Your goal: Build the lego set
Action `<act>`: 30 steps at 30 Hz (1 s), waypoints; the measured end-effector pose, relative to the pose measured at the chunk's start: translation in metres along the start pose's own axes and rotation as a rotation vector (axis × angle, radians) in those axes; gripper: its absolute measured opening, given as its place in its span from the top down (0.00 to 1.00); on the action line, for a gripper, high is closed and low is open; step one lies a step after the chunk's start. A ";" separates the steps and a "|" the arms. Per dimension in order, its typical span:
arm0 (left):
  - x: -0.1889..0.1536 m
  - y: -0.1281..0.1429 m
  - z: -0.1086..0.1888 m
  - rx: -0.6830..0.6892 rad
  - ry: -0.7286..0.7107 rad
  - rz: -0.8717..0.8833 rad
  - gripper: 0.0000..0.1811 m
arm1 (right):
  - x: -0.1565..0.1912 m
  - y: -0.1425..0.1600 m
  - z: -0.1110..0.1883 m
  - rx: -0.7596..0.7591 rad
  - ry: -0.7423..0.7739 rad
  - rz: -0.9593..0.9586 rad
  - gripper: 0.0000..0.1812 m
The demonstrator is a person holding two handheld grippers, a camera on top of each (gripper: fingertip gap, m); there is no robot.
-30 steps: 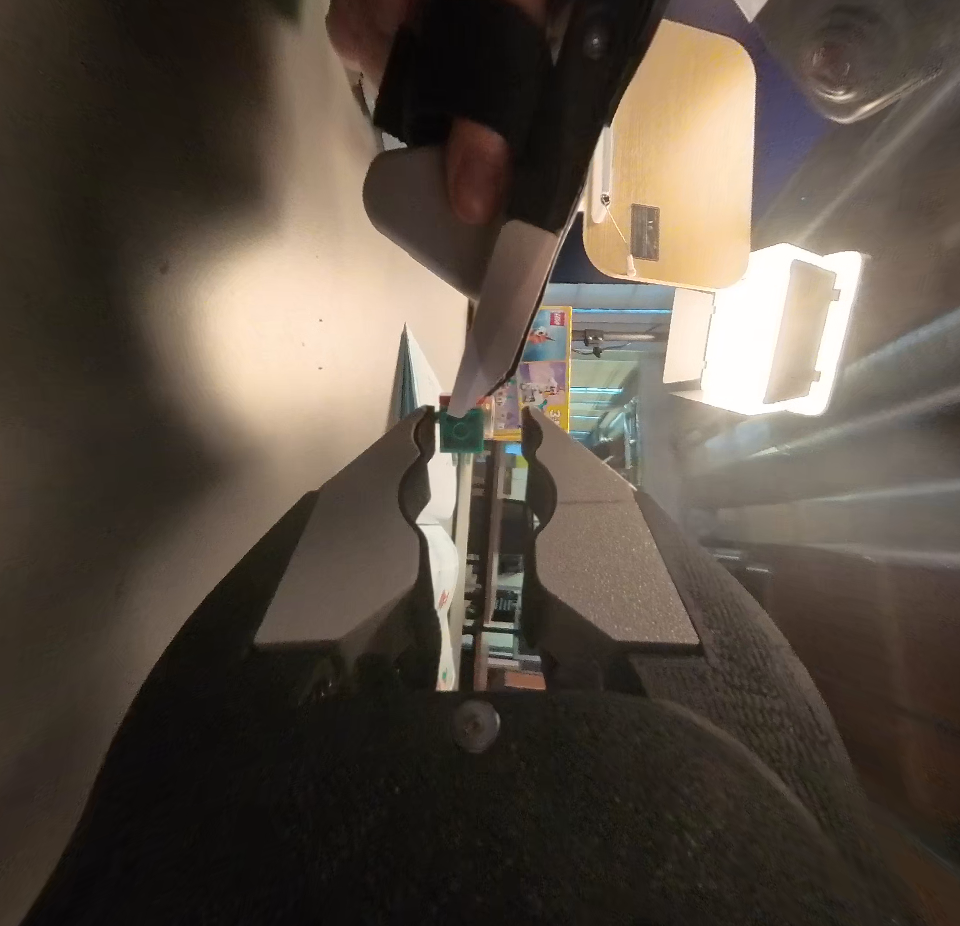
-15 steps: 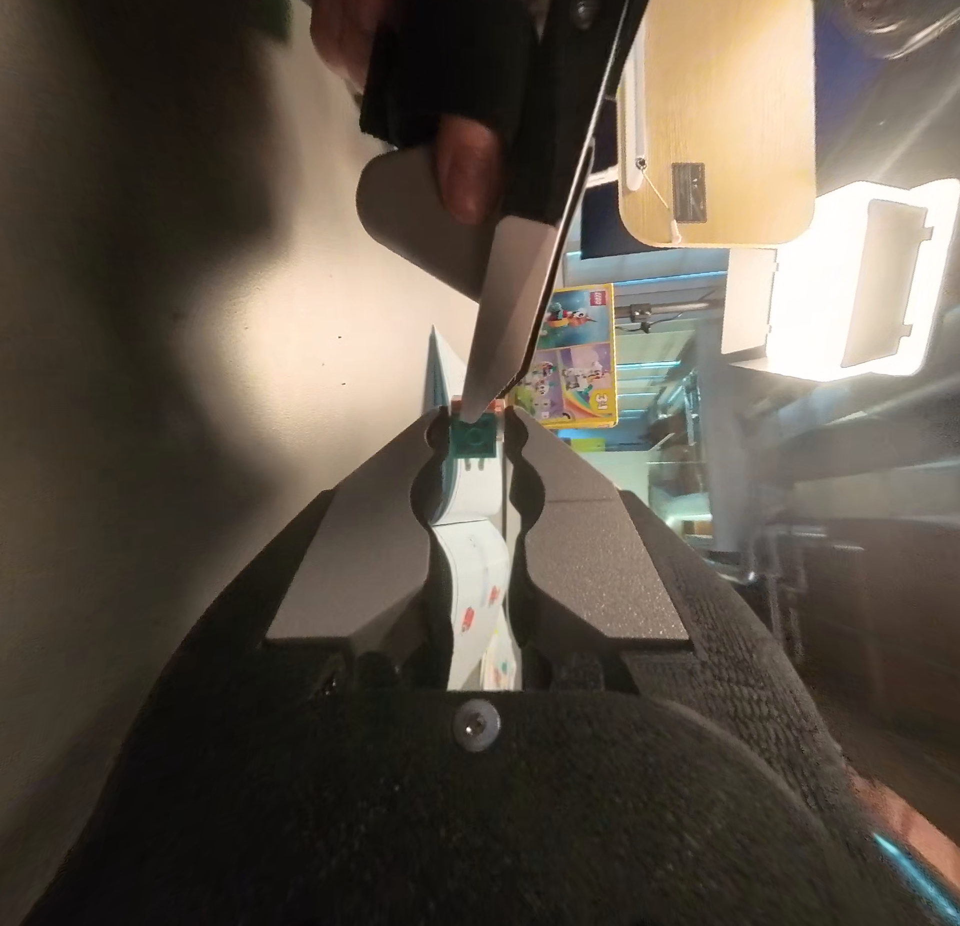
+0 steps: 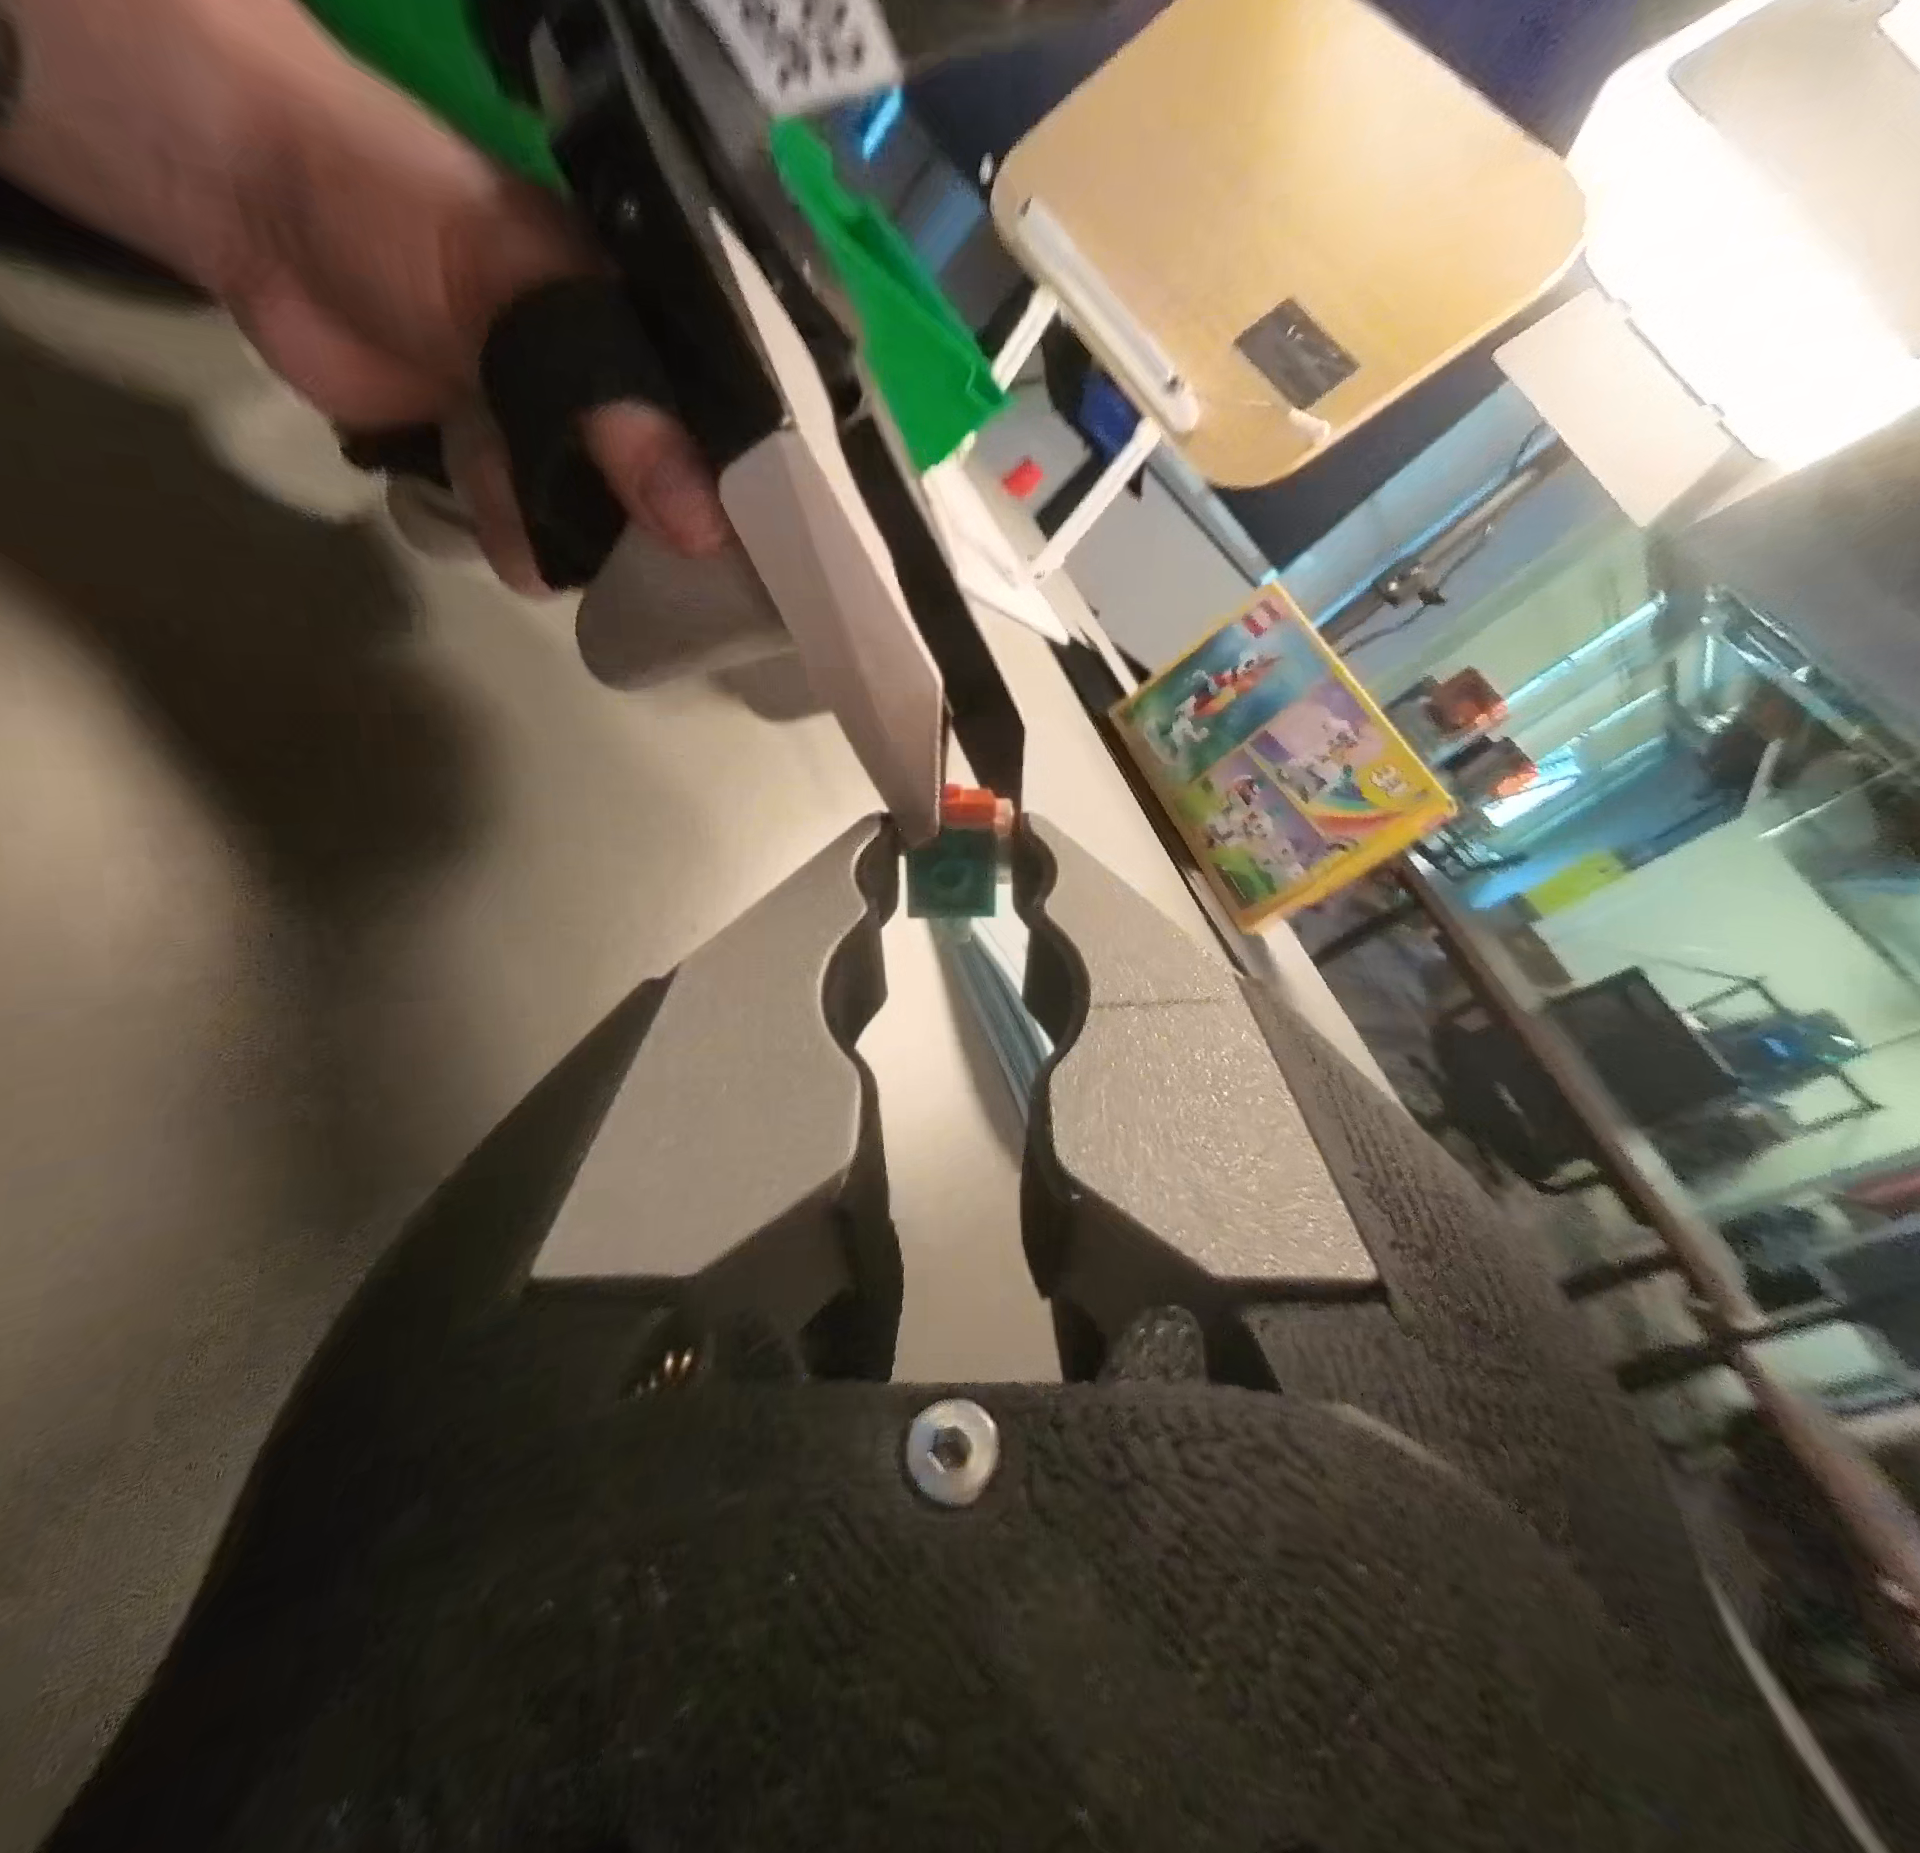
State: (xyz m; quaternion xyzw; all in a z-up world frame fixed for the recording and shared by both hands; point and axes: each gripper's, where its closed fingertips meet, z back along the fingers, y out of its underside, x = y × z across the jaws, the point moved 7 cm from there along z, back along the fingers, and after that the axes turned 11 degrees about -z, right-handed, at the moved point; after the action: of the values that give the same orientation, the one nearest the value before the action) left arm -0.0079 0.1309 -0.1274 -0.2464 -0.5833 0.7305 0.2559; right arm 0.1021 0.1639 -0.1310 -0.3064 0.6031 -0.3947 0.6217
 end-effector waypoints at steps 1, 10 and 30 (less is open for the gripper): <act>-0.001 -0.002 0.001 -0.024 0.031 0.018 0.72 | 0.000 -0.003 0.002 -0.033 -0.011 -0.032 0.89; -0.009 -0.005 0.018 -0.039 0.090 -0.428 0.67 | -0.005 -0.020 0.011 -0.152 -0.112 -0.192 0.90; -0.033 -0.005 0.019 -0.086 -0.111 -0.906 0.92 | 0.000 -0.034 0.014 -0.128 -0.201 -0.198 0.89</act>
State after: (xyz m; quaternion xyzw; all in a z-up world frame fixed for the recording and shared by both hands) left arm 0.0044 0.0966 -0.1163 0.0625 -0.6750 0.5321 0.5073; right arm 0.1117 0.1454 -0.1011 -0.4414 0.5286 -0.3821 0.6162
